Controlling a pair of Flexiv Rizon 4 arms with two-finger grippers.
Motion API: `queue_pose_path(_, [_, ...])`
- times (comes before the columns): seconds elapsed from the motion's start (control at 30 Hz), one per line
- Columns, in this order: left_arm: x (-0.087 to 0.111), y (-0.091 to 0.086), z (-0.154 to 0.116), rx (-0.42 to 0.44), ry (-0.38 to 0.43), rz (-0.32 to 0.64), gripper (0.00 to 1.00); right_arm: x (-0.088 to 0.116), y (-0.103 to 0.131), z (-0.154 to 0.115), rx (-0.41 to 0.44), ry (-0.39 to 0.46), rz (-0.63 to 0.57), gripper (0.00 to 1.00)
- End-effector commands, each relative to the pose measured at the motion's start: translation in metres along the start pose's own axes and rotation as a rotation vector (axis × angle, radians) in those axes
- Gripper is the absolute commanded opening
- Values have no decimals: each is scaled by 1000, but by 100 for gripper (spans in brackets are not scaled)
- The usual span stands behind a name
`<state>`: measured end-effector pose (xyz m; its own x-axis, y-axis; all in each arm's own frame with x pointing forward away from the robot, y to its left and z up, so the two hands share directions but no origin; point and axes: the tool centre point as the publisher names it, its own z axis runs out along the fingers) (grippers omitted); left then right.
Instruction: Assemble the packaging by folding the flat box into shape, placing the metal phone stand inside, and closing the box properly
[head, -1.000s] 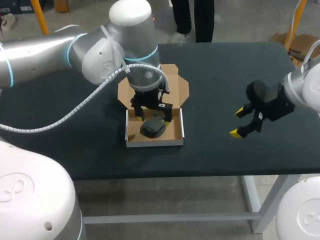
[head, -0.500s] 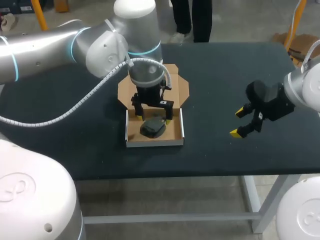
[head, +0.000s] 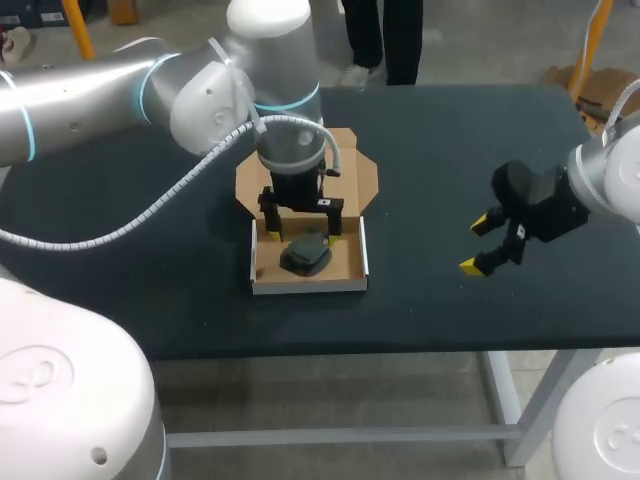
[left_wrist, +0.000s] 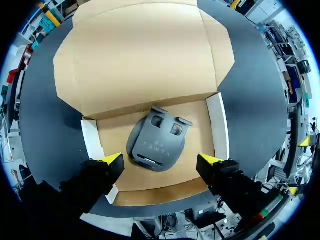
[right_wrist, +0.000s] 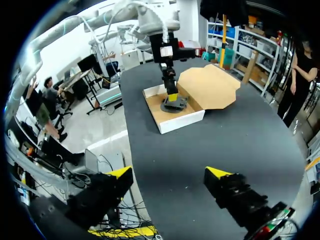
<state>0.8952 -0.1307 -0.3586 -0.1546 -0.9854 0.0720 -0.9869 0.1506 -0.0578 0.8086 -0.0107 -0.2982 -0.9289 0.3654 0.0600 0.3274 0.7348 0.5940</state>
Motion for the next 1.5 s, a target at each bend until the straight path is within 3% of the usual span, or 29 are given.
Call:
queue_pose_path(0.03, [-1, 8, -1, 31, -28, -53, 100, 0, -1, -2, -5, 3, -1, 100])
queue_pose_path(0.4, [1, 16, 7, 63, -17, -128, 100, 0, -1, -2, -5, 3, -1, 100])
queue_pose_path(0.6, [6, 26, 14, 77, -54, -176, 100, 0, -1, -2, -5, 3, -1, 100])
queue_pose_path(1.0, [18, 36, 27, 67, -61, -164, 100, 0, -1, -2, -5, 3, -1, 100])
queue_pose_path(1.5, [29, 63, 41, 42, -108, -183, 100, 0, -1, -2, -5, 3, -1, 100])
